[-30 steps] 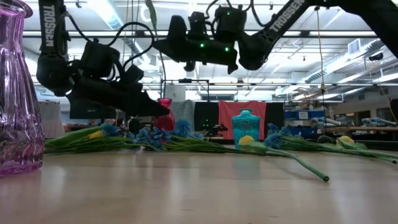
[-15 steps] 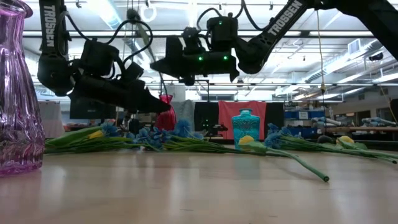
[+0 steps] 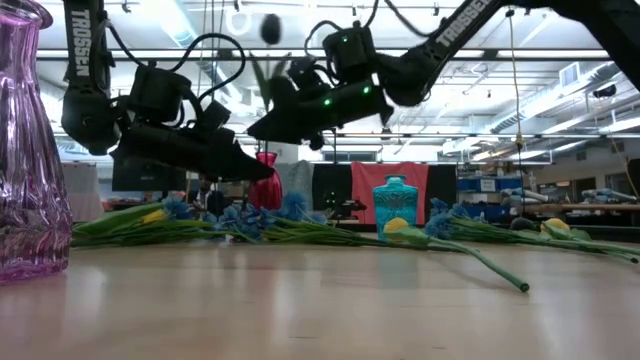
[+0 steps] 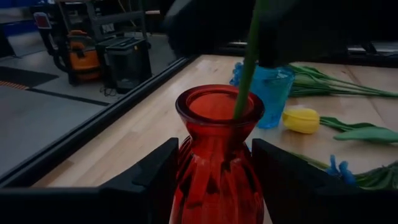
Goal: Sort flowers into vase by color
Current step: Put the middle black tulip into the red vase, then put the right black tulip into the red vase
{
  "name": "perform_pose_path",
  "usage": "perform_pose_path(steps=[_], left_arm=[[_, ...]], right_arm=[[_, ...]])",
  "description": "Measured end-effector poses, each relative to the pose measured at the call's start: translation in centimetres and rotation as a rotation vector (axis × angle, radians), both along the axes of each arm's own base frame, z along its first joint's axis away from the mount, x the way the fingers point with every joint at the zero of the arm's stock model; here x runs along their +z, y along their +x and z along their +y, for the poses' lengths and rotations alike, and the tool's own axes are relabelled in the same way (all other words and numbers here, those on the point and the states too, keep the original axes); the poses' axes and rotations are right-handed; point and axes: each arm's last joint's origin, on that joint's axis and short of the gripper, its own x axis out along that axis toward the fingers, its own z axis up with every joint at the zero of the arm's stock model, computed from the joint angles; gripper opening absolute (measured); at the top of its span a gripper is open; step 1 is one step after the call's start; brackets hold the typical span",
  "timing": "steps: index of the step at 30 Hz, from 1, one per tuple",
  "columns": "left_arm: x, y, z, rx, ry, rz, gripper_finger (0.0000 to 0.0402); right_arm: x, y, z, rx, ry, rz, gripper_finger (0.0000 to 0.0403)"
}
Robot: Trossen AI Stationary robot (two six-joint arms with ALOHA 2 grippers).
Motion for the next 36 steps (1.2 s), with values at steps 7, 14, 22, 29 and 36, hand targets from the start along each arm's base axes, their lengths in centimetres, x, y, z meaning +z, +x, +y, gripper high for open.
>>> perform_pose_path(steps=[7, 14, 22, 29, 36], left_arm=[[0.0, 0.0, 0.0, 0.001, -0.009, -0.007, 0.0202], [0.0, 0.0, 0.0, 0.003, -0.024, -0.011, 0.0202], [0.1, 0.0, 0.1, 0.043, -0.041, -0.024, 0.0202], [0.1, 0.0, 0.1, 0.053, -0.057, -0.031, 0.0202], [0.1, -0.1, 0.2, 0.066, -0.064, -0.034, 0.0202]], right_arm=[[3.5, -2.6, 1.2, -0.098, 0.010, 0.196, 0.0207], [7.8, -7.1, 4.8, -0.223, 0.049, 0.388, 0.0226], [9.6, -12.7, 9.1, -0.310, 0.274, 0.641, 0.0220], [6.8, -17.4, 11.6, -0.501, 0.482, 0.835, 0.0203], [1.1, -20.9, 11.7, -0.727, 0.669, 0.962, 0.0182]])
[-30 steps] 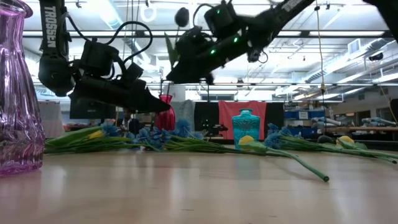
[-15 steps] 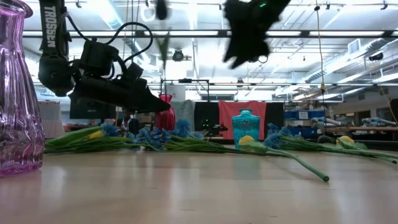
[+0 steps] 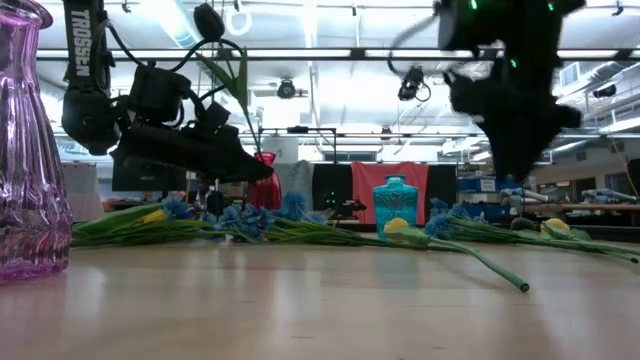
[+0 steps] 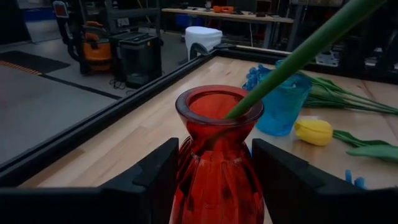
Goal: Sort flowers into vase by color
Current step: Put the right black tulip into the red vase
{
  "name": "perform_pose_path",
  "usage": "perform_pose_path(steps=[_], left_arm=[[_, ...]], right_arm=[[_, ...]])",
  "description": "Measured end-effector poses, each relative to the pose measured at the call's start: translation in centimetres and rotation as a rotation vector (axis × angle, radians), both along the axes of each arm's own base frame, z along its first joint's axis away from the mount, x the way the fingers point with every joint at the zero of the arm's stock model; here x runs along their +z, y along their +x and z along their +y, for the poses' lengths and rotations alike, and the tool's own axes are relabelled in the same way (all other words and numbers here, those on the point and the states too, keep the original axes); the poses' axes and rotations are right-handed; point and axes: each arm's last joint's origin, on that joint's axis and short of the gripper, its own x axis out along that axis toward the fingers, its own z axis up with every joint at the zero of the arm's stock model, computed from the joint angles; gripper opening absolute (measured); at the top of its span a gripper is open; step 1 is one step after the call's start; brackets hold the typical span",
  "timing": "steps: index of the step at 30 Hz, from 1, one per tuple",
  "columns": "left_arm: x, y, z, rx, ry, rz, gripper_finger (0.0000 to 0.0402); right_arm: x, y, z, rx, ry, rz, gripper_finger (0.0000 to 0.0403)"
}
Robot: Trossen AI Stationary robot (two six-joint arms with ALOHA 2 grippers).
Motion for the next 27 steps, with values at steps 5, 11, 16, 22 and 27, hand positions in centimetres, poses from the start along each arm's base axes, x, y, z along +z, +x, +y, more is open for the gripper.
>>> perform_pose_path(steps=[5, 11, 16, 22, 27], left_arm=[[0.0, 0.0, 0.0, 0.005, 0.007, 0.003, 0.0202], [0.0, 0.0, 0.0, 0.005, 0.006, 0.003, 0.0202], [0.0, 0.0, 0.0, 0.005, 0.001, 0.005, 0.0202], [0.0, 0.0, 0.0, 0.004, -0.001, 0.005, 0.0202], [-0.1, 0.0, 0.0, 0.002, -0.003, 0.008, 0.0202]], right_arm=[[-2.4, -1.6, -0.6, -0.102, 0.014, 0.081, 0.0169], [-3.8, -2.2, -1.0, -0.159, 0.056, 0.091, 0.0162], [-5.2, -2.0, -1.1, -0.194, 0.103, 0.062, 0.0157], [-6.8, -1.4, -0.9, -0.220, 0.148, 0.125, 0.0145], [-7.5, -1.1, -0.8, -0.225, 0.173, 0.162, 0.0128]])
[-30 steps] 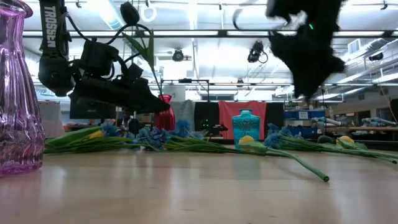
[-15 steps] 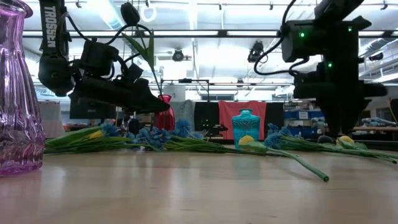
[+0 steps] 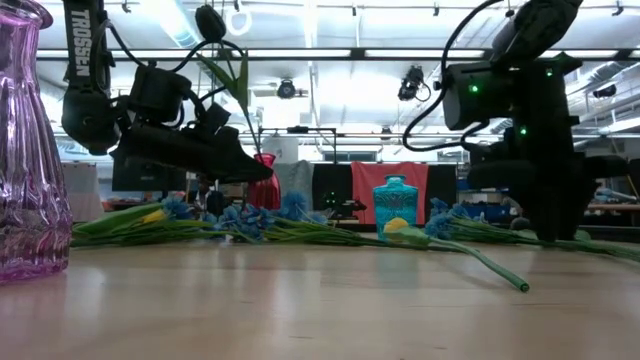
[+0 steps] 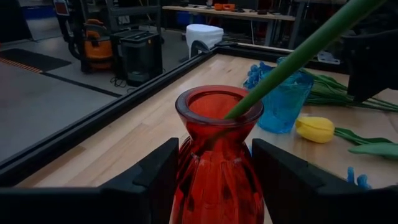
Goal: Sort flowers into vase by color
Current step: Put the right black tulip into the red vase
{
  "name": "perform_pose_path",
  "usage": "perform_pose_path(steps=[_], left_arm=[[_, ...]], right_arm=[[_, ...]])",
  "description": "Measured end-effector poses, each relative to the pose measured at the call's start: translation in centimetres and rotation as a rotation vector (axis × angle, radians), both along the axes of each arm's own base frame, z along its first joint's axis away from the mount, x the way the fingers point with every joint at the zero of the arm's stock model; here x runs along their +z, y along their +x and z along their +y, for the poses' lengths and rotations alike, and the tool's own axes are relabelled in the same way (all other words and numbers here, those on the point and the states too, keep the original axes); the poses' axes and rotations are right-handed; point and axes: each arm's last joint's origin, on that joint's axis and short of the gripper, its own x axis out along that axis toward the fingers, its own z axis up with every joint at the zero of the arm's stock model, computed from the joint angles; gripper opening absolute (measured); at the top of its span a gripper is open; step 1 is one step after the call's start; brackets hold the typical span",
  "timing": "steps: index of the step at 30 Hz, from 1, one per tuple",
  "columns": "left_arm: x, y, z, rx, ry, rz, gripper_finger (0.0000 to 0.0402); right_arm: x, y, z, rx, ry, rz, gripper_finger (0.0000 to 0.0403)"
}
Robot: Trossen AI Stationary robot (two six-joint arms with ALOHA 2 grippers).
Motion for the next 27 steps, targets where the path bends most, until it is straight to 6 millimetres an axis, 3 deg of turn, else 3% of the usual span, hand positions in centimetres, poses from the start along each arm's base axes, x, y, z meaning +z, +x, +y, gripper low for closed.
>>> perform_pose_path(steps=[5, 11, 17, 24, 27], left_arm=[[0.0, 0.0, 0.0, 0.000, 0.000, -0.001, 0.0202], [-0.1, 0.0, -0.1, -0.044, -0.015, 0.000, 0.0202], [-0.2, 0.1, -0.2, -0.084, -0.018, 0.011, 0.0202], [-0.2, 0.1, -0.2, -0.082, -0.022, 0.016, 0.0202], [-0.2, 0.1, -0.3, -0.080, -0.038, 0.009, 0.0202]], right_arm=[[0.0, 0.0, 0.0, 0.003, 0.003, -0.006, 0.0094], [0.0, 0.0, 0.0, 0.028, 0.007, -0.007, 0.0016], [0.5, -0.2, -0.1, 0.049, -0.026, 0.004, 0.0013], [4.4, -0.9, -0.4, 0.031, -0.158, 0.012, 0.0006], [6.7, -0.4, -0.3, 0.037, -0.269, -0.091, 0.0006]])
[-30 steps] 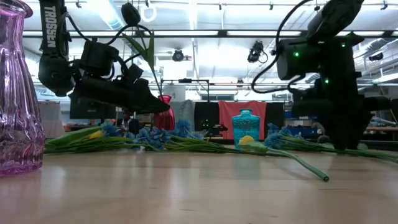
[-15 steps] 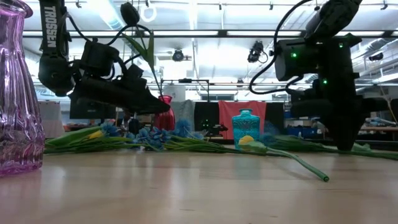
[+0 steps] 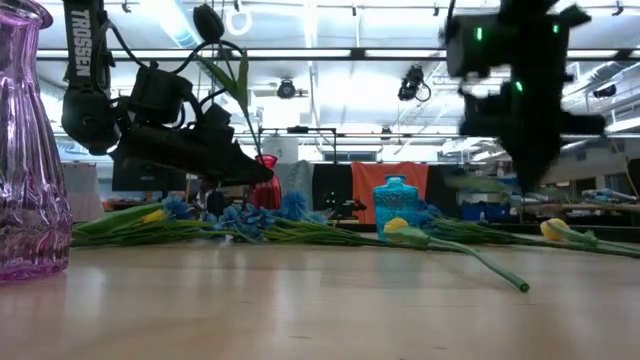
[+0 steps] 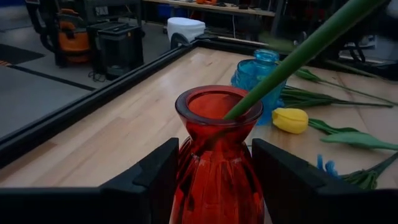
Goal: Sort flowers into vase by color
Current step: Put the right black tulip into the red vase
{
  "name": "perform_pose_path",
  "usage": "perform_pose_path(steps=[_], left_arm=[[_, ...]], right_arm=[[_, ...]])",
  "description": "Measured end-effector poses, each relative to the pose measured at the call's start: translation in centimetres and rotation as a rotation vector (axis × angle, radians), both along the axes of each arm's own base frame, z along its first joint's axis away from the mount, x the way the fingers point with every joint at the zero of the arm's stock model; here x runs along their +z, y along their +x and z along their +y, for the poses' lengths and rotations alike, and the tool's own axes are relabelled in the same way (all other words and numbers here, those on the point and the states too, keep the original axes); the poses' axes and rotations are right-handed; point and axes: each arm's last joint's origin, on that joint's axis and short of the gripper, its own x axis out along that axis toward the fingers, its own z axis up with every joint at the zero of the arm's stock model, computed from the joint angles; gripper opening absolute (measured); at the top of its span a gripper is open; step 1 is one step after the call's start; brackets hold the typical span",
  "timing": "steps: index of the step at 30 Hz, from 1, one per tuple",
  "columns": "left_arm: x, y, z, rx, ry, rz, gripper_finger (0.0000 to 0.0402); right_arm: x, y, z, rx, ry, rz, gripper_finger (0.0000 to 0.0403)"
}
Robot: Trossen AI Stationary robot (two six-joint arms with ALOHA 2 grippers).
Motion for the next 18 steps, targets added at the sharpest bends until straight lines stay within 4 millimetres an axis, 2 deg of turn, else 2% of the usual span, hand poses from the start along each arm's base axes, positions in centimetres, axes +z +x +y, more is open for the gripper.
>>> perform_pose_path(steps=[2, 6, 12, 14, 18], left_arm=[[0.0, 0.0, 0.0, -0.002, 0.000, -0.001, 0.0202], [0.0, 0.0, -0.1, -0.021, -0.003, -0.003, 0.0202], [0.1, 0.1, -0.4, -0.131, 0.023, -0.004, 0.0202], [0.3, 0.2, -0.5, -0.174, 0.056, -0.014, 0.0202], [0.8, 0.3, -0.6, -0.232, 0.103, -0.067, 0.0202]], right_arm=[[1.2, 0.4, 0.1, 0.049, -0.101, -0.071, 0.0006], [4.1, 2.8, 0.4, 0.215, -0.345, -0.358, 0.0006], [8.4, 7.4, 0.7, 0.502, -0.609, -0.804, 0.0007], [9.0, 8.9, 0.7, 0.588, -0.695, -0.909, 0.0007], [8.8, 11.3, 0.0, 0.652, -0.874, -1.003, 0.0008]])
